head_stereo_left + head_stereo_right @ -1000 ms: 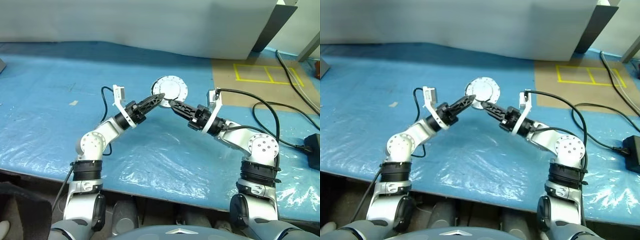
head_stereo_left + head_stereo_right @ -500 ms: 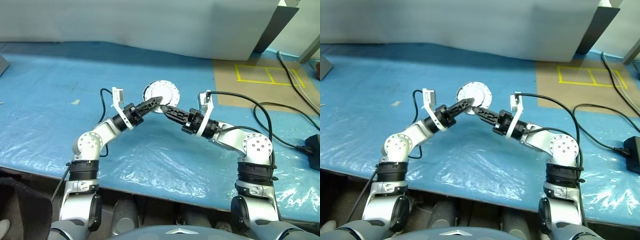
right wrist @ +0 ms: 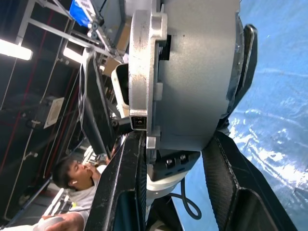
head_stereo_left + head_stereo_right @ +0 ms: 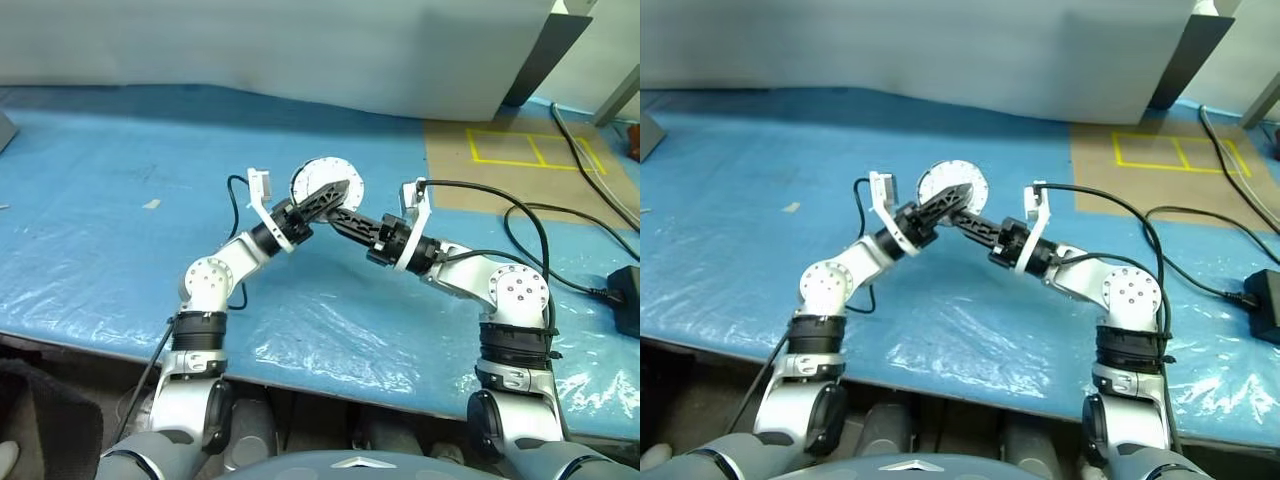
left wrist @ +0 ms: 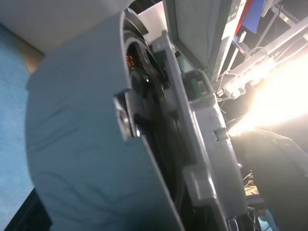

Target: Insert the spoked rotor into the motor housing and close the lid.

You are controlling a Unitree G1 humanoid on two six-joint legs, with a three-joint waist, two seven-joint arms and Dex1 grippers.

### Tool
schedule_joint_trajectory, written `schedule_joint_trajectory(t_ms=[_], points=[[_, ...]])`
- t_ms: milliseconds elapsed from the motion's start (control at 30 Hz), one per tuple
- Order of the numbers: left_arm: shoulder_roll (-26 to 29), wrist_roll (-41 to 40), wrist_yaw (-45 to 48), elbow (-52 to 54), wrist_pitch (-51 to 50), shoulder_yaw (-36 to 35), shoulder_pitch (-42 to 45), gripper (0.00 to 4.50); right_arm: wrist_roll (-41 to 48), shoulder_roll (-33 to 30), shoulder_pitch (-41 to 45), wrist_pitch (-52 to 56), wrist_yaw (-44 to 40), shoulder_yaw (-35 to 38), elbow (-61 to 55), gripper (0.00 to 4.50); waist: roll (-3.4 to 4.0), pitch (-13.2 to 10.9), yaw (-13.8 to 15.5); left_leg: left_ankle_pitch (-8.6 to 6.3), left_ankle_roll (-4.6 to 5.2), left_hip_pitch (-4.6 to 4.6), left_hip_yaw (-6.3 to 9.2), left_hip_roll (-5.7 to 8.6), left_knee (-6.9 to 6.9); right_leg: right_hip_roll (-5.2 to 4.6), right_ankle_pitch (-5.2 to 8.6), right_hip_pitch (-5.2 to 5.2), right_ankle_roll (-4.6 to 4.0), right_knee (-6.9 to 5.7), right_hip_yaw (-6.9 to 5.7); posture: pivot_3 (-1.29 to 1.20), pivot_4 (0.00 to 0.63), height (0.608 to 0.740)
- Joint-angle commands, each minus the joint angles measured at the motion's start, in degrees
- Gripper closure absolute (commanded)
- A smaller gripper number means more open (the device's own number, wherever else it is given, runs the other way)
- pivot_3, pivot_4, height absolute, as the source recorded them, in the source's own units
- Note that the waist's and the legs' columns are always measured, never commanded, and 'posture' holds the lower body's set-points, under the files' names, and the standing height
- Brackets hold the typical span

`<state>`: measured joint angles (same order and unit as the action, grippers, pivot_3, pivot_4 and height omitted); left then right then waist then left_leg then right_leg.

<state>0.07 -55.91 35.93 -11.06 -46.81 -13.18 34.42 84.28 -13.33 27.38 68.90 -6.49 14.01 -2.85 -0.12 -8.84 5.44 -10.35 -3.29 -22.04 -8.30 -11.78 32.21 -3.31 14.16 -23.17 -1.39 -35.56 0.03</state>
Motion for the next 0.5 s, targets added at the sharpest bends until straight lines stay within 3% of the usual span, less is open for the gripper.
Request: schedule_joint_trajectory(t_ms=[33, 200, 367, 500], points=[[-0.72, -3.41, -2.98, -1.58, 0.34, -3.98, 2.53, 0.03, 3.57, 0.17, 1.06, -0.89, -1.12, -0.15, -2.18, 3.19, 0.00, 0.00, 0.04, 0.00, 0.00, 0.01, 0.01, 0.00, -0.02, 0.00, 0.00, 0.00, 0.00, 0.01, -0.01, 0.00, 0.150, 0.740], [0.12, -2.92, -1.18, -0.01, -2.89, -1.57, 0.77, 0.03, 3.86, 0.32, 0.80, -1.89, -0.68, -0.29, -2.23, 3.19, -0.07, -0.04, 0.18, 0.00, 0.00, -0.06, 0.04, 0.02, -0.03, 0.00, 0.00, 0.00, 0.00, 0.07, -0.05, 0.00, 0.150, 0.740], [1.04, -1.01, 0.19, 3.20, -4.45, 2.40, -1.40, 1.50, 3.87, 0.45, 0.95, -2.38, -0.48, -0.71, -1.99, 3.19, -0.14, -0.09, 0.31, 0.00, 0.00, -0.10, 0.05, 0.00, -0.04, -0.01, 0.00, 0.00, 0.00, 0.08, -0.11, 0.00, 0.150, 0.740], [0.82, -2.45, 0.62, 4.08, -5.02, 2.10, -1.84, 1.60, 2.13, 0.50, 0.93, -3.21, -0.28, -1.33, -2.53, 3.19, -0.15, -0.09, 0.25, 0.00, 0.00, -0.07, 0.06, 0.00, 0.00, -0.02, 0.00, 0.00, 0.00, 0.06, -0.07, 0.00, 0.150, 0.740]])
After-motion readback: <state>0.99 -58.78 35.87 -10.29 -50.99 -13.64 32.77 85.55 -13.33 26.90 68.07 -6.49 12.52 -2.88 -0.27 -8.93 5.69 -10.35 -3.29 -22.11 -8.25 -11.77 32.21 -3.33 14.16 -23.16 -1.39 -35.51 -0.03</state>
